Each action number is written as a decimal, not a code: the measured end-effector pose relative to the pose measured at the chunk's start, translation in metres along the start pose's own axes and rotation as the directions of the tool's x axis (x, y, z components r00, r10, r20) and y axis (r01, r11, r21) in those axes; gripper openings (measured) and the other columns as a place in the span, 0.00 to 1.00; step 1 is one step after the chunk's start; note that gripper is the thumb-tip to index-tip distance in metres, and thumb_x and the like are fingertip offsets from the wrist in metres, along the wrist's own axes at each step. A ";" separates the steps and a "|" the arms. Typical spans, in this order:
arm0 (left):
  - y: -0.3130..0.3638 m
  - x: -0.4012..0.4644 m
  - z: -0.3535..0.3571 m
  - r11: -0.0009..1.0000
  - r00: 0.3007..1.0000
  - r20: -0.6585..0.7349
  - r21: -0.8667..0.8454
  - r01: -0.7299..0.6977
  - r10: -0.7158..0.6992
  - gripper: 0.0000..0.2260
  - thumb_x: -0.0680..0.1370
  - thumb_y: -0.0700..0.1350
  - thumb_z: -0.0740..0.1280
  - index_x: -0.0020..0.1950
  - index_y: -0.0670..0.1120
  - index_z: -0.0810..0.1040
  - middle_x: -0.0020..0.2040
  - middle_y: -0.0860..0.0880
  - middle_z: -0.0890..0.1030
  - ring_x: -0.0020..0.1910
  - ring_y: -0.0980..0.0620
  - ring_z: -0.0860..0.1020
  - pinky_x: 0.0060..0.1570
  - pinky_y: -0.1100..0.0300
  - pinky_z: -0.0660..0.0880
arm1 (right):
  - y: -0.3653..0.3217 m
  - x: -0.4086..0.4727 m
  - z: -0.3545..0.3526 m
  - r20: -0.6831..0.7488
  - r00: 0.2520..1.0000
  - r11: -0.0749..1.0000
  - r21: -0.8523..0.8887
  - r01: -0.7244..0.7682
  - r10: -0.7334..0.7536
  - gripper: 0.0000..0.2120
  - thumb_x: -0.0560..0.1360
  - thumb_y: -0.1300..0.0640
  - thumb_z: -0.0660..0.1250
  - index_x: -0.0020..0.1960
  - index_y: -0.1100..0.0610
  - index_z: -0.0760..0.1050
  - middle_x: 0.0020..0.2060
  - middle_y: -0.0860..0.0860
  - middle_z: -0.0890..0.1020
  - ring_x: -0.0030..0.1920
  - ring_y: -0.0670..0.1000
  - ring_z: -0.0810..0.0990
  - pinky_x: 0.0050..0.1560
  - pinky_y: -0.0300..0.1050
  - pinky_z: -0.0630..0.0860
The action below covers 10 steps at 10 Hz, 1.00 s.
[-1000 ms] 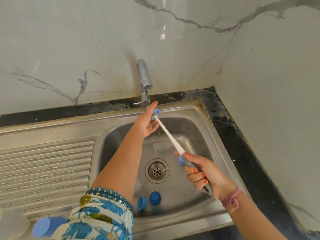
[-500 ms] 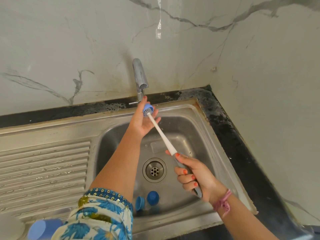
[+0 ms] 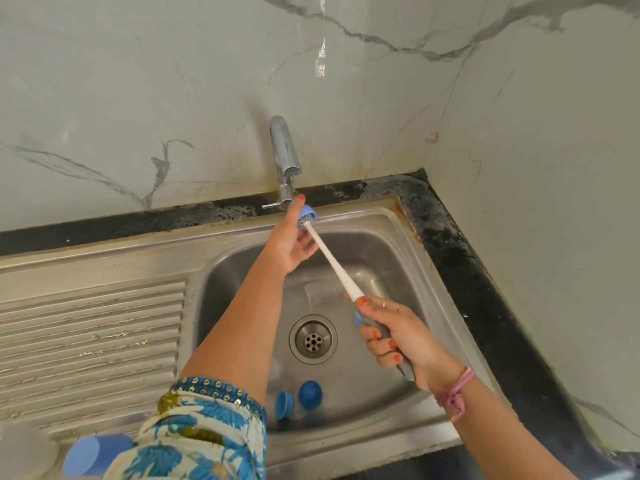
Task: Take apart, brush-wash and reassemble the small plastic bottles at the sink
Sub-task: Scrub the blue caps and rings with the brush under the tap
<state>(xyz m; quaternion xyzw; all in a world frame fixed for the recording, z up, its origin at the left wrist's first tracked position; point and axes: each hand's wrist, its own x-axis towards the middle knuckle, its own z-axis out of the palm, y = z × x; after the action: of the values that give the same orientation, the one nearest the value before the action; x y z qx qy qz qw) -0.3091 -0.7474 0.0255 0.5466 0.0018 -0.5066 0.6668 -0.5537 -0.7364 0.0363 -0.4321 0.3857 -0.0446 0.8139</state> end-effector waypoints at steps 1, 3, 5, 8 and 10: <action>0.006 -0.001 0.006 0.996 0.996 -0.084 0.084 0.033 -0.025 0.11 0.78 0.52 0.66 0.52 0.45 0.75 0.47 0.44 0.77 0.44 0.50 0.77 0.59 0.54 0.75 | 0.006 0.005 -0.013 -0.125 0.891 0.275 -0.961 0.000 -0.437 0.21 0.81 0.50 0.59 0.73 0.48 0.65 0.35 0.50 0.76 0.32 0.50 0.74 0.33 0.42 0.73; 0.004 -0.004 0.003 0.951 0.996 0.084 -0.303 0.062 -0.038 0.07 0.75 0.48 0.71 0.41 0.49 0.76 0.37 0.54 0.75 0.32 0.57 0.75 0.58 0.56 0.73 | -0.003 0.003 -0.011 0.222 0.972 0.973 0.194 -0.124 0.080 0.13 0.80 0.53 0.64 0.63 0.54 0.76 0.29 0.48 0.64 0.21 0.42 0.60 0.18 0.32 0.57; 0.003 -0.001 0.013 0.998 0.996 -0.058 -0.014 0.067 -0.068 0.13 0.75 0.53 0.71 0.49 0.44 0.74 0.37 0.47 0.77 0.34 0.54 0.76 0.50 0.56 0.78 | -0.001 -0.003 -0.005 -0.068 0.982 0.768 -0.634 0.095 -0.178 0.12 0.82 0.51 0.58 0.64 0.48 0.72 0.32 0.51 0.70 0.25 0.46 0.68 0.25 0.43 0.65; -0.001 0.016 -0.018 0.974 0.973 -0.231 -0.216 -0.073 0.022 0.19 0.76 0.51 0.71 0.59 0.39 0.75 0.44 0.44 0.79 0.38 0.54 0.79 0.47 0.59 0.79 | -0.022 -0.033 -0.021 0.145 0.989 0.969 0.238 -0.072 0.038 0.14 0.78 0.55 0.62 0.60 0.57 0.78 0.28 0.49 0.64 0.20 0.42 0.58 0.16 0.32 0.55; -0.010 0.003 -0.010 0.965 0.997 -0.034 -0.253 -0.076 0.070 0.16 0.76 0.44 0.71 0.60 0.39 0.75 0.59 0.41 0.80 0.57 0.49 0.80 0.57 0.57 0.78 | -0.025 -0.019 -0.008 -0.226 0.933 0.931 -0.303 0.204 -0.278 0.15 0.80 0.57 0.62 0.64 0.43 0.72 0.28 0.49 0.72 0.24 0.45 0.68 0.22 0.39 0.67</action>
<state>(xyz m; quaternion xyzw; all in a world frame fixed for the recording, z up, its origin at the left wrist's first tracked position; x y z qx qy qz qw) -0.3089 -0.7411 0.0122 0.4628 0.0549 -0.4705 0.7493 -0.5658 -0.7501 0.0632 -0.5753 0.4371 -0.1486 0.6752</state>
